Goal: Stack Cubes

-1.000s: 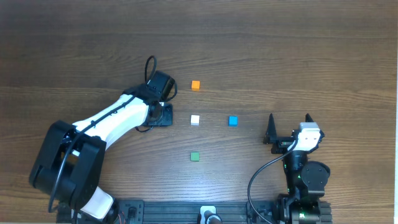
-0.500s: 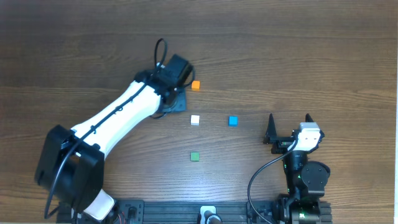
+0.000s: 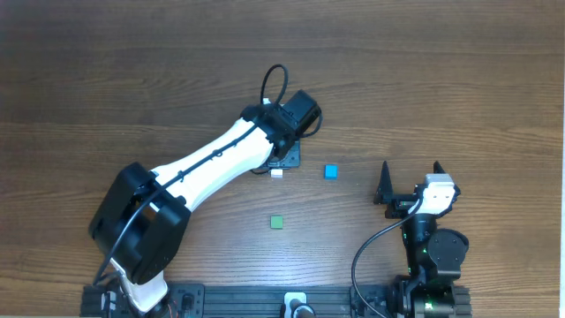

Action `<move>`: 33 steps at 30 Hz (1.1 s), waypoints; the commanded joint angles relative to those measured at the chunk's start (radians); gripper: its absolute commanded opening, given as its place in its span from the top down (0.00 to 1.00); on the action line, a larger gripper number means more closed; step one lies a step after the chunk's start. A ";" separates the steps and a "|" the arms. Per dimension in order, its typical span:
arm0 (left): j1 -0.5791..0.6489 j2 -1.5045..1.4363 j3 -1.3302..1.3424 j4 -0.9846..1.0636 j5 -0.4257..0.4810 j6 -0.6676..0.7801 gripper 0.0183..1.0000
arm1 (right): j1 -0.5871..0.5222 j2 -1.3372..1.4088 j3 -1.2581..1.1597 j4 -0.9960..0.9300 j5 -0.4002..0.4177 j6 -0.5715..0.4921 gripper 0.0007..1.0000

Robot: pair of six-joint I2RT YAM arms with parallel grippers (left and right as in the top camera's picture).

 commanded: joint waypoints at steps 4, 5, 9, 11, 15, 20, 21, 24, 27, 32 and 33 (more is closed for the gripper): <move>-0.014 0.006 0.008 0.001 0.007 -0.023 0.96 | -0.006 -0.009 -0.010 0.003 -0.012 -0.008 0.01; -0.014 0.009 0.008 0.001 0.007 -0.023 0.96 | -0.006 -0.009 -0.010 0.003 -0.012 -0.008 0.01; -0.014 0.013 0.008 -0.010 0.011 -0.023 0.96 | -0.006 -0.009 -0.010 0.003 -0.012 -0.008 0.01; -0.015 0.014 0.008 -0.019 0.014 -0.023 0.96 | -0.006 -0.009 -0.010 0.003 -0.012 -0.008 0.01; -0.017 0.020 0.003 -0.018 0.018 -0.026 0.96 | -0.006 -0.009 -0.010 0.003 -0.012 -0.008 0.01; -0.023 0.034 -0.005 -0.002 0.022 -0.033 0.96 | -0.006 -0.009 -0.010 0.003 -0.012 -0.008 0.01; -0.023 0.035 -0.005 -0.001 0.025 -0.033 0.96 | -0.006 -0.009 -0.010 0.003 -0.012 -0.008 0.01; -0.023 0.043 -0.006 0.001 0.029 -0.033 0.96 | -0.006 -0.009 -0.010 0.003 -0.012 -0.008 0.01; -0.026 0.051 -0.006 0.002 0.034 -0.034 0.96 | -0.006 -0.009 -0.010 0.003 -0.012 -0.008 0.01; -0.027 0.062 -0.006 0.006 0.037 -0.034 0.96 | -0.006 -0.009 -0.010 0.003 -0.012 -0.008 0.01; -0.027 0.062 -0.007 0.006 0.037 -0.034 0.96 | -0.006 -0.009 -0.010 0.003 -0.012 -0.008 0.01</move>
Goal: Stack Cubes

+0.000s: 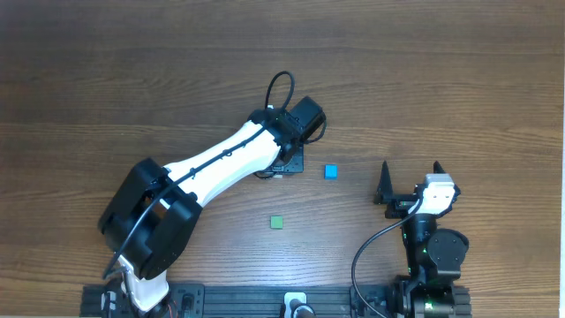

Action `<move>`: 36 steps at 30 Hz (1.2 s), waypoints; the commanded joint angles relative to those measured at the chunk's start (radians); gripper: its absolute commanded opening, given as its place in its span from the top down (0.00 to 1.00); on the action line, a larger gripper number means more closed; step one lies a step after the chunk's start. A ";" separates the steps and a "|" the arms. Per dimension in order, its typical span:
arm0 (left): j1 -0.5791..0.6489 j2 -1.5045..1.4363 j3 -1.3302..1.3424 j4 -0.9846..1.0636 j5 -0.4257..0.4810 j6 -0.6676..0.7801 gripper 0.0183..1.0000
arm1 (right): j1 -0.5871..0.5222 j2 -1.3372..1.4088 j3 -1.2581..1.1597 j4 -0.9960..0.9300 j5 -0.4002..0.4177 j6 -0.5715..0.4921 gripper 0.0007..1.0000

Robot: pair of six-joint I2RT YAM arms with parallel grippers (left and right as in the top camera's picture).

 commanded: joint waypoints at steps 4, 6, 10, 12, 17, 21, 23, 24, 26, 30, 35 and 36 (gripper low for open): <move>-0.006 0.020 -0.008 0.005 0.015 -0.015 0.96 | -0.006 -0.009 -0.010 0.003 -0.011 -0.008 0.01; -0.006 0.020 -0.016 0.006 0.019 -0.018 0.96 | -0.006 -0.009 -0.010 0.003 -0.012 -0.008 0.01; -0.006 0.020 -0.026 0.006 0.019 -0.023 0.96 | -0.006 -0.009 -0.010 0.003 -0.012 -0.008 0.01; -0.006 0.020 -0.026 0.006 0.019 -0.025 0.96 | -0.006 -0.009 -0.010 0.003 -0.012 -0.008 0.01; -0.006 0.020 -0.026 0.005 0.022 -0.025 0.96 | -0.006 -0.009 -0.010 0.003 -0.012 -0.008 0.01; -0.006 0.020 -0.026 0.005 0.022 -0.025 0.95 | -0.006 -0.010 -0.010 0.003 -0.012 -0.008 0.01; -0.006 0.020 -0.026 0.006 0.021 -0.025 0.94 | -0.006 -0.009 -0.010 0.003 -0.012 -0.008 0.01; -0.006 0.020 -0.026 0.006 0.021 -0.025 0.93 | -0.006 -0.009 -0.010 0.003 -0.012 -0.008 0.01; -0.006 0.020 -0.026 0.006 0.021 -0.025 0.86 | -0.006 -0.009 -0.010 0.003 -0.012 -0.008 0.01; -0.006 0.020 -0.026 0.006 0.018 -0.026 0.77 | -0.006 -0.009 -0.010 0.003 -0.012 -0.008 0.01; -0.006 0.020 -0.026 0.006 0.018 -0.026 0.71 | -0.006 -0.009 -0.010 0.003 -0.012 -0.008 0.01; -0.006 0.020 -0.026 0.006 0.017 -0.026 0.71 | -0.006 -0.009 -0.010 0.003 -0.012 -0.008 0.01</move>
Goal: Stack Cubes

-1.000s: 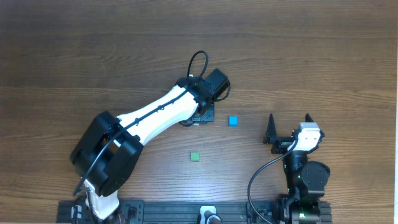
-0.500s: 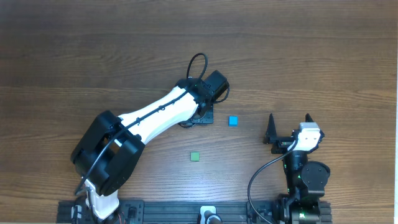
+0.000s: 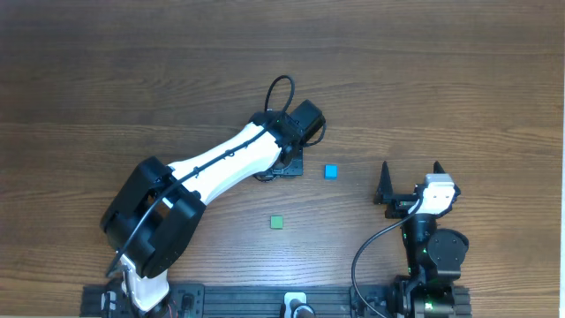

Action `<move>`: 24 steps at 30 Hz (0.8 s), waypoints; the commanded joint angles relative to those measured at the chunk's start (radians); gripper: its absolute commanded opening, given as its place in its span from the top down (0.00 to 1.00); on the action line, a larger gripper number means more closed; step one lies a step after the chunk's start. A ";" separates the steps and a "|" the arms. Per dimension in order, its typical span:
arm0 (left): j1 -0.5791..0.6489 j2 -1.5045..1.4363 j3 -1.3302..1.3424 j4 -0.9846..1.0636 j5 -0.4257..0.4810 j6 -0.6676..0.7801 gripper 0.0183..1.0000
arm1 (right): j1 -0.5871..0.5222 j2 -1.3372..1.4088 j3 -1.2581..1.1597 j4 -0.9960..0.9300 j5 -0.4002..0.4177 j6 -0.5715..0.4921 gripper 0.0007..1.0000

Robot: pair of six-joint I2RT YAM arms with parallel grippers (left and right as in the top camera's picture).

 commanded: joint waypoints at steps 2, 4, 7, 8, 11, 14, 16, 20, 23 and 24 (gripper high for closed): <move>-0.005 0.010 -0.008 0.000 -0.002 -0.011 0.70 | -0.006 -0.009 -0.010 0.003 -0.012 -0.008 0.01; -0.005 0.010 -0.008 0.000 -0.002 -0.011 0.68 | -0.006 -0.009 -0.010 0.003 -0.012 -0.008 0.01; -0.005 0.010 -0.008 0.000 -0.006 -0.025 0.64 | -0.006 -0.009 -0.010 0.003 -0.012 -0.008 0.01; -0.005 0.010 -0.008 0.000 -0.006 -0.025 0.63 | -0.006 -0.009 -0.010 0.003 -0.012 -0.008 0.01; -0.005 0.010 -0.008 0.000 -0.008 -0.026 0.53 | -0.006 -0.009 -0.010 0.003 -0.012 -0.008 0.01; -0.002 0.006 -0.007 0.008 -0.032 -0.027 0.22 | -0.006 -0.009 -0.010 0.003 -0.012 -0.008 0.01; 0.007 -0.005 -0.007 0.024 -0.032 -0.029 0.13 | -0.006 -0.009 -0.010 0.003 -0.012 -0.008 0.01; 0.041 -0.017 0.029 0.045 -0.048 -0.029 0.07 | -0.006 -0.009 -0.010 0.003 -0.012 -0.008 0.01; 0.087 0.000 0.090 0.045 -0.059 -0.018 0.05 | -0.006 -0.009 -0.010 0.003 -0.012 -0.008 0.01; 0.100 0.009 0.111 0.045 -0.058 -0.003 0.05 | -0.006 -0.009 -0.010 0.003 -0.012 -0.008 0.01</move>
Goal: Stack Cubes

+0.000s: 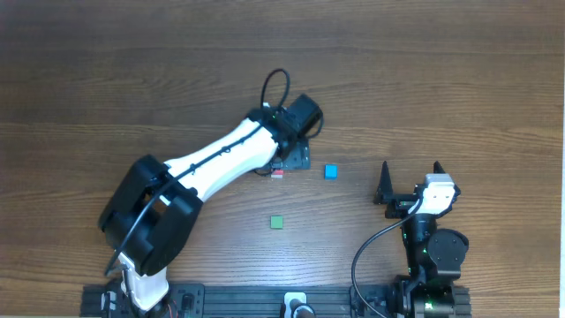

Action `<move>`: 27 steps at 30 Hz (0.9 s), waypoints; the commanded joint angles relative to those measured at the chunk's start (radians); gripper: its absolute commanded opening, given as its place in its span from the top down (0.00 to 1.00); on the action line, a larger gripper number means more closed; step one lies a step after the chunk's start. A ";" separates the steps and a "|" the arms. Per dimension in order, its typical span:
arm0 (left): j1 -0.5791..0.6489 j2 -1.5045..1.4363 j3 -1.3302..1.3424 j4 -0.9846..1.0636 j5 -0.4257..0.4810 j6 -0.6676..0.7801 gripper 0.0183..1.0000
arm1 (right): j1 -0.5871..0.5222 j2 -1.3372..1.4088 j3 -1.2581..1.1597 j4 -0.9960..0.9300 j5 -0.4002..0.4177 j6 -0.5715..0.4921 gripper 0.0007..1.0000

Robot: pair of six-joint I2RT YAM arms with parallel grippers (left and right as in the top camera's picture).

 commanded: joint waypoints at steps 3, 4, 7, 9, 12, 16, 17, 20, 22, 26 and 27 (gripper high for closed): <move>0.106 0.062 0.179 0.006 -0.034 0.084 0.05 | -0.006 -0.009 -0.010 0.003 -0.012 -0.008 0.01; 0.116 0.083 0.207 0.006 -0.034 0.100 0.06 | -0.006 -0.009 -0.010 0.003 -0.012 -0.008 0.01; 0.140 0.148 0.276 0.006 -0.030 0.134 0.07 | -0.006 -0.009 -0.010 0.003 -0.012 -0.008 0.01; 0.151 0.194 0.313 0.008 -0.018 0.149 0.08 | -0.006 -0.009 -0.010 0.003 -0.012 -0.008 0.01; 0.158 0.262 0.339 0.011 0.011 0.163 0.09 | -0.006 -0.009 -0.010 0.003 -0.012 -0.008 0.01; 0.151 0.293 0.339 0.011 0.016 0.167 0.10 | -0.006 -0.009 -0.010 0.003 -0.012 -0.008 0.01; 0.150 0.297 0.339 0.011 0.019 0.169 0.11 | -0.006 -0.009 -0.010 0.003 -0.012 -0.008 0.01; 0.149 0.303 0.339 0.019 0.030 0.171 0.16 | -0.006 -0.009 -0.010 0.003 -0.011 -0.008 0.01; 0.149 0.303 0.339 0.022 0.030 0.171 0.19 | -0.006 -0.009 -0.010 0.003 -0.012 -0.008 0.01; 0.149 0.303 0.339 0.022 0.031 0.171 0.32 | -0.006 -0.009 -0.010 0.003 -0.011 -0.008 0.01; 0.149 0.303 0.339 0.022 0.031 0.171 0.35 | -0.006 -0.009 -0.010 0.003 -0.012 -0.008 0.01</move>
